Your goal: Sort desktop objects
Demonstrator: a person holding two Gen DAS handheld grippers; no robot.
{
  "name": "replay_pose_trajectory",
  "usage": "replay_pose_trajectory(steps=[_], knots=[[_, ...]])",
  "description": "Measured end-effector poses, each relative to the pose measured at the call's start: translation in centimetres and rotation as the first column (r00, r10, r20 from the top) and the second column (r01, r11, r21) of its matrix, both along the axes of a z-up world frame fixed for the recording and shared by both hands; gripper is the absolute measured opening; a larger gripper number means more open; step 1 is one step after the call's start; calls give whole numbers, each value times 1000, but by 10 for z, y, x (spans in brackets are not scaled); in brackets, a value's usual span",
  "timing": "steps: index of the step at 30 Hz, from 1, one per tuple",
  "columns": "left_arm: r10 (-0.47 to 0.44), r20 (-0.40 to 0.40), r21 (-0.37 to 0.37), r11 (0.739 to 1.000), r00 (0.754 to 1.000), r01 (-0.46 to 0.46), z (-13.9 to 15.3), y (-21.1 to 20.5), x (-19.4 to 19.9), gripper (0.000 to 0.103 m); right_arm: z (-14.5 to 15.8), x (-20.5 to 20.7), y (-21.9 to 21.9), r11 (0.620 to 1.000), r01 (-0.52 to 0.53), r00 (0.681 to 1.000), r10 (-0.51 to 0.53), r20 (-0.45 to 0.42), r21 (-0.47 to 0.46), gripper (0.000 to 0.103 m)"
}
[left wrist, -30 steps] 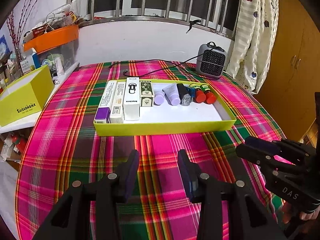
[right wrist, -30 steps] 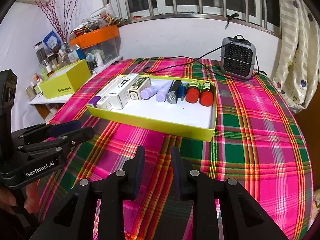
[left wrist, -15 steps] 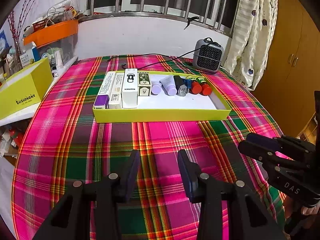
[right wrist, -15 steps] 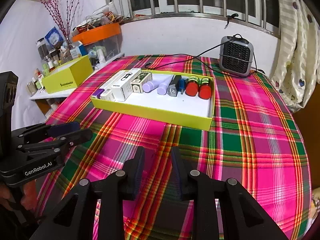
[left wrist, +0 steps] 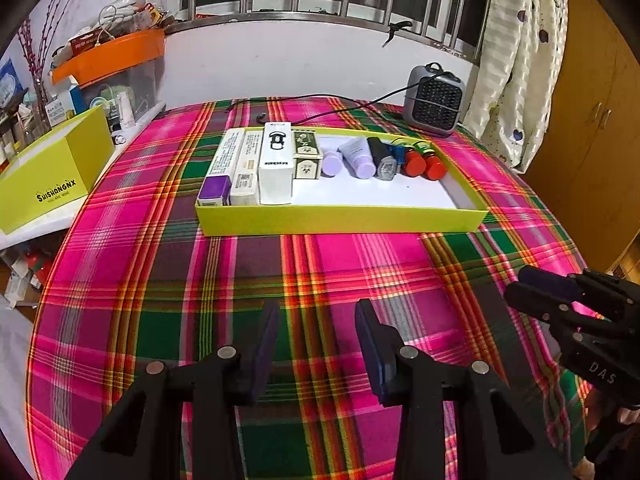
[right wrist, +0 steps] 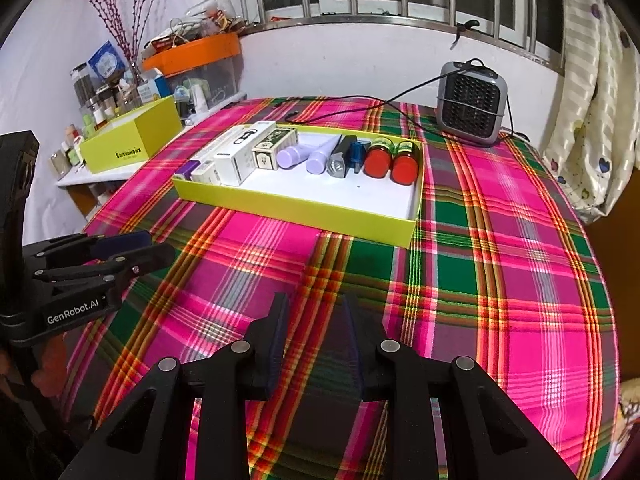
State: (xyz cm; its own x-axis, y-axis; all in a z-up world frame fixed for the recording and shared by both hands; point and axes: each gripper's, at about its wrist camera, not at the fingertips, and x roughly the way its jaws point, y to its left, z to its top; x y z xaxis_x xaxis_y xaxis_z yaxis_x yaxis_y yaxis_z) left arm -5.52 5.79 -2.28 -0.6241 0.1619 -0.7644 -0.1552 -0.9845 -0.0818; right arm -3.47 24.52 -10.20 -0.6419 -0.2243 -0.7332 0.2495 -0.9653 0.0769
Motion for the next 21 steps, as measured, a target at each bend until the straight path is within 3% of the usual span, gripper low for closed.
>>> replay_pose_trajectory(steps=[21], knots=[[36,38,1,999,999,-36,-10,-10,-20,40,-11,-22,8,1000,8,1000,-7,27,-15,28]])
